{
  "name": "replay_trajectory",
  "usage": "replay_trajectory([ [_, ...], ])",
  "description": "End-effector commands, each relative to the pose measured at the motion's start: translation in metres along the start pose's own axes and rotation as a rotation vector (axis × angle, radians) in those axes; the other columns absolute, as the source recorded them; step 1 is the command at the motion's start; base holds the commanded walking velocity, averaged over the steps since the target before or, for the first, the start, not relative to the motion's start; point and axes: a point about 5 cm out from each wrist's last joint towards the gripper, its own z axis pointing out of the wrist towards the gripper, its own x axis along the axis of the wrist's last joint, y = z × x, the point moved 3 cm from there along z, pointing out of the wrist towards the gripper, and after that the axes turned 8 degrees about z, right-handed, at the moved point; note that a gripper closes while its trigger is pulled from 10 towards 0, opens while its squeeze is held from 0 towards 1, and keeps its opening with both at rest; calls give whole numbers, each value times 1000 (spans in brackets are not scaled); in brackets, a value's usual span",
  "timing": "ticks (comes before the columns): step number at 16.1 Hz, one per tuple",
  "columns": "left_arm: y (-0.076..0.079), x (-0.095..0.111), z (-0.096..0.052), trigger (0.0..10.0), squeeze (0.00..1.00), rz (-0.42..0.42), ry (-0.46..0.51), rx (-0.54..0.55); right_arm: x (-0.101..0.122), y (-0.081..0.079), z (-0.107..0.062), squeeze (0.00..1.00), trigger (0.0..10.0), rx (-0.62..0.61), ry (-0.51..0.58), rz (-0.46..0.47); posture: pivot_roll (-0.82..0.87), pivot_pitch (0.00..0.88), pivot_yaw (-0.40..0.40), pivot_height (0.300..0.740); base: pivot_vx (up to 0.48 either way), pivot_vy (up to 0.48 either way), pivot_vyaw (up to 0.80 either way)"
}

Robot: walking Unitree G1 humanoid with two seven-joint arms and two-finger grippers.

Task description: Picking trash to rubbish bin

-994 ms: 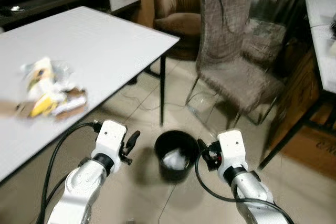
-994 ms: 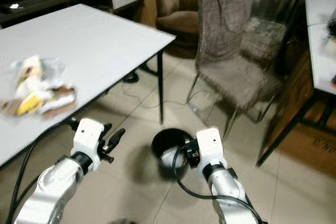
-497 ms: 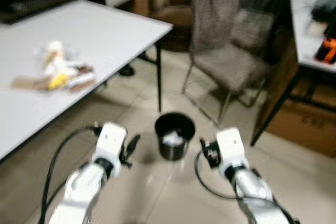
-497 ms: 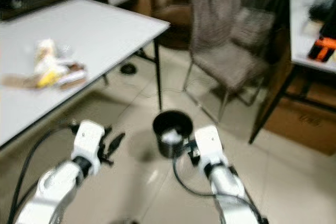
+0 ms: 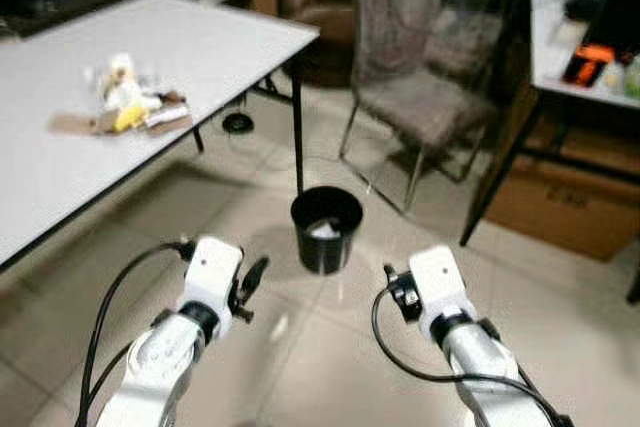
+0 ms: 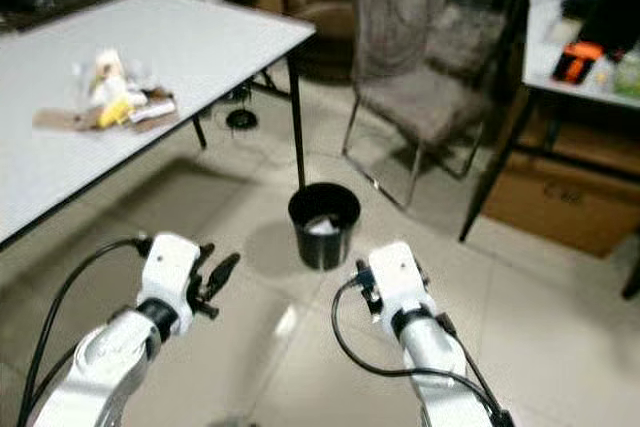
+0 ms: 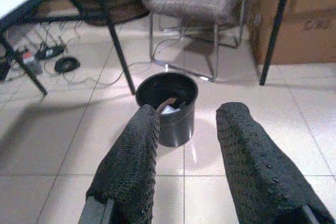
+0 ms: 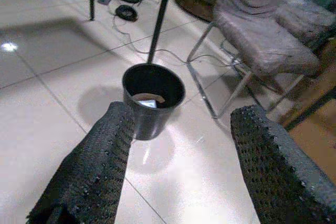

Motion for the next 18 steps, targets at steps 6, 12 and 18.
replay_trajectory([
  [6,-27,42,5,10000,0,27,150,121,30,0,9,0,10000,21,119,4,-25,0,-33,740,119,0,533],
  [12,-30,47,7,10000,0,17,164,137,33,2,12,0,10000,21,131,11,-21,0,-32,740,411,0,800],
  [18,-34,49,7,10000,0,7,163,156,40,7,15,0,10000,8,159,15,-16,0,-38,740,410,0,591],
])
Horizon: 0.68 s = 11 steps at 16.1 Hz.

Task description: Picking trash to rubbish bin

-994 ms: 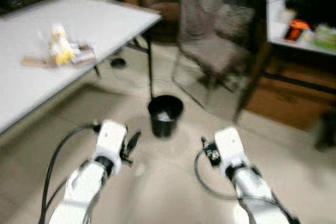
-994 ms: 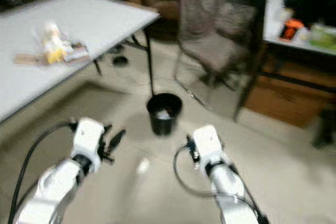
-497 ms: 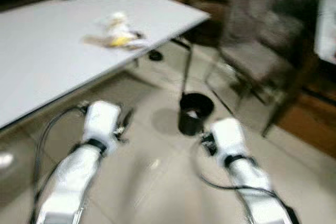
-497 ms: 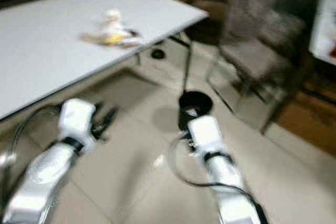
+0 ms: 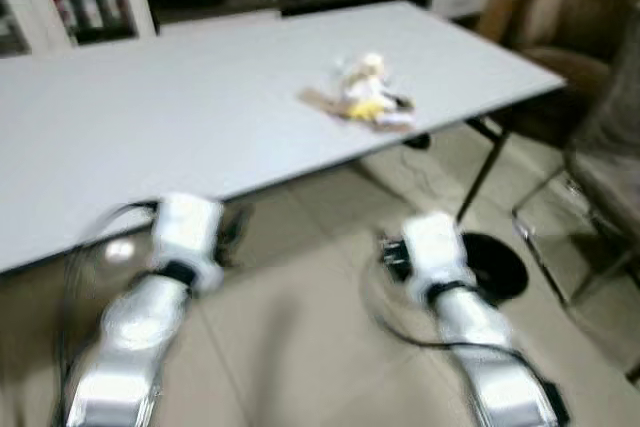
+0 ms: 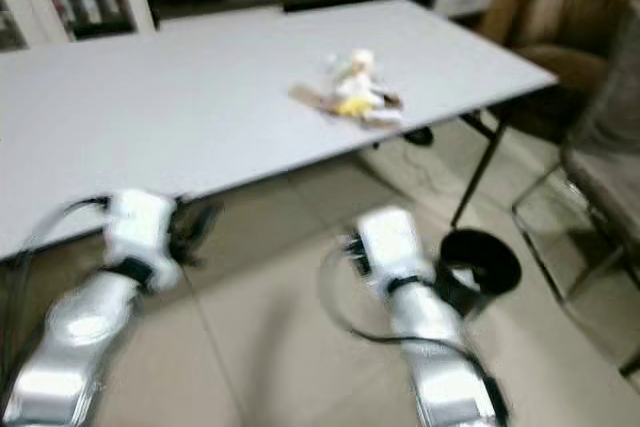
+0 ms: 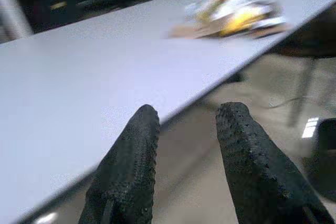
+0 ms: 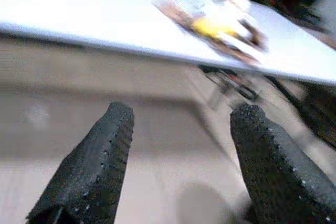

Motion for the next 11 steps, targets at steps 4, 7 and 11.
replay_trajectory([
  [4,11,10,6,10000,0,-15,33,-35,3,20,-2,0,10000,-64,23,-8,-23,0,-33,740,409,0,0],
  [7,10,14,9,10000,0,-22,46,-35,13,23,-1,0,10000,-81,69,-11,-25,0,-33,740,411,0,0],
  [11,10,17,12,10000,0,-27,56,-41,15,29,-1,0,10000,-108,72,55,-29,0,-29,740,409,0,-200],
])
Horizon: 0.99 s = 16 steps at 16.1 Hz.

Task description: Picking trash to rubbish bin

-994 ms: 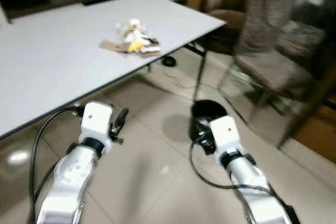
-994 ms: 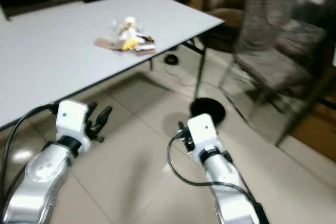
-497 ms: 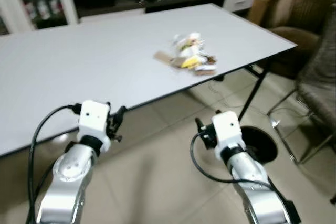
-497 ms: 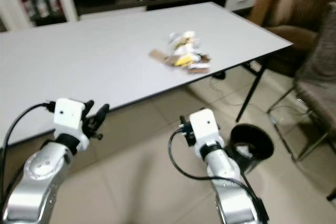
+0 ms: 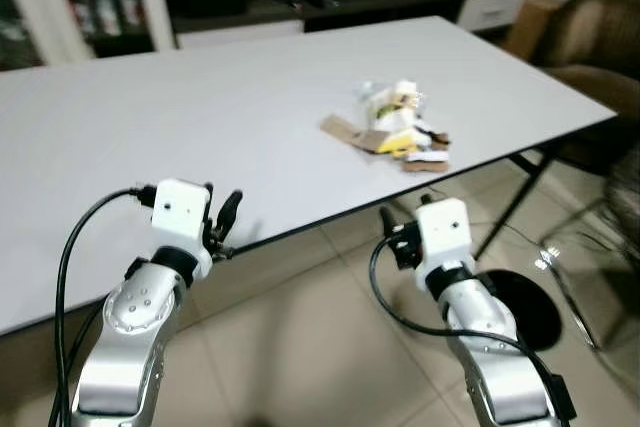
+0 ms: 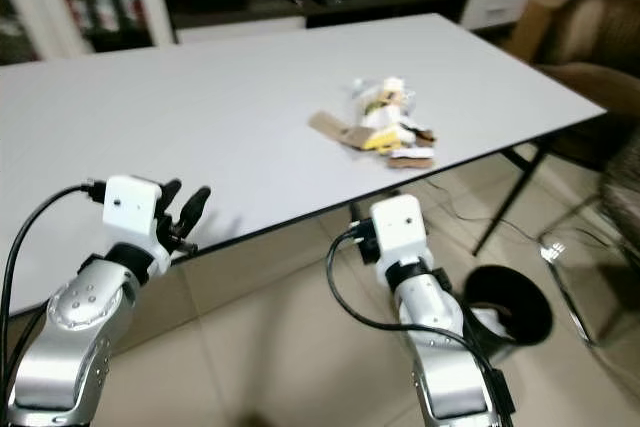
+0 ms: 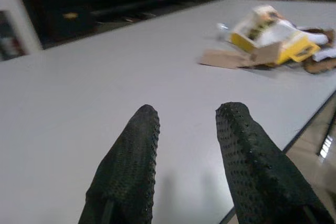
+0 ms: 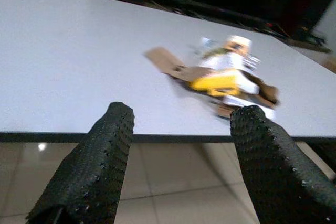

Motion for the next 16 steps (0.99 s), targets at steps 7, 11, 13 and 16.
replay_trajectory([
  [7,12,6,7,10000,0,-16,20,-53,-1,17,-3,0,10000,-65,-11,-2,-40,0,-18,740,410,0,-412],
  [11,12,6,8,10000,0,-15,19,-59,-1,14,-3,0,10000,-47,-10,-11,-38,0,-18,740,410,0,0],
  [13,12,5,7,10000,0,-13,16,-57,-2,8,-2,0,10000,-11,-14,-13,-33,0,-21,740,409,0,0],
  [16,10,3,4,10000,0,-11,9,-52,-6,0,-2,0,10000,42,-32,-34,-26,0,-27,740,410,0,0],
])
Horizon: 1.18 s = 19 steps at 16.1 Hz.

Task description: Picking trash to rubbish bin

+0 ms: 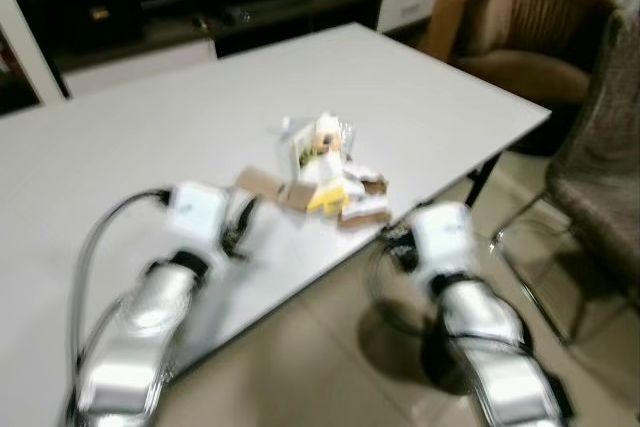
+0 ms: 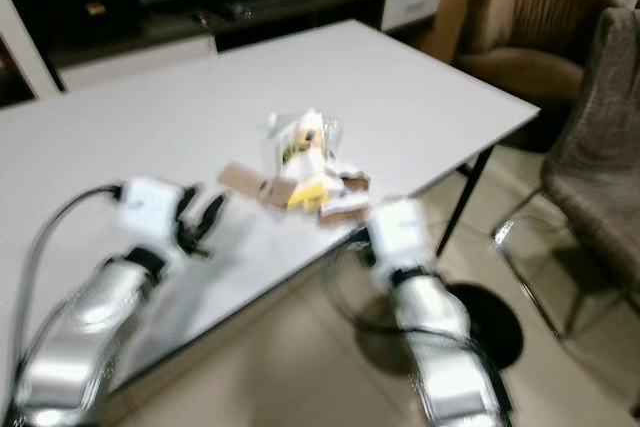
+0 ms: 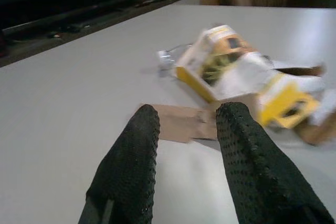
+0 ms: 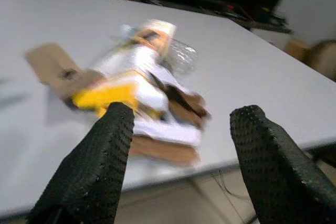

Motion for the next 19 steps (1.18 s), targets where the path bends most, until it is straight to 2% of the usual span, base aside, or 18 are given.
replay_trajectory([
  [1,5,7,2,10000,0,1,23,-17,-2,13,-3,0,10000,-35,-10,-14,-25,0,-27,740,409,0,0],
  [5,5,6,2,10000,0,-1,20,-19,-2,15,-4,0,10000,-35,-7,-16,-25,0,-21,740,410,0,0],
  [8,4,6,11,10000,0,-28,10,-16,-1,16,-6,0,10000,-43,-1,-12,-36,0,-8,740,365,0,0],
  [10,9,5,22,10000,0,-84,-1,-51,-1,18,-7,0,10000,-51,0,-12,-39,0,-5,740,0,0,0],
  [11,15,9,31,10000,1000,-133,23,-94,-1,18,-8,0,10000,-54,-1,-12,-44,0,-1,740,0,0,0],
  [12,19,13,40,10000,1000,-152,40,-132,-1,18,-9,0,10000,-58,-2,-12,-46,0,2,740,0,0,0],
  [14,26,12,56,10000,1000,-175,-1,-197,-1,19,-10,0,10000,-66,-2,-12,-56,0,9,740,0,0,0],
  [17,29,18,79,10000,1000,-264,-21,-248,0,23,-14,0,10000,-94,-2,-9,-72,0,29,740,0,0,0],
  [19,33,20,90,10000,1000,-243,-37,-288,-1,23,-16,0,10000,-105,-4,-7,-76,0,40,740,0,0,0],
])
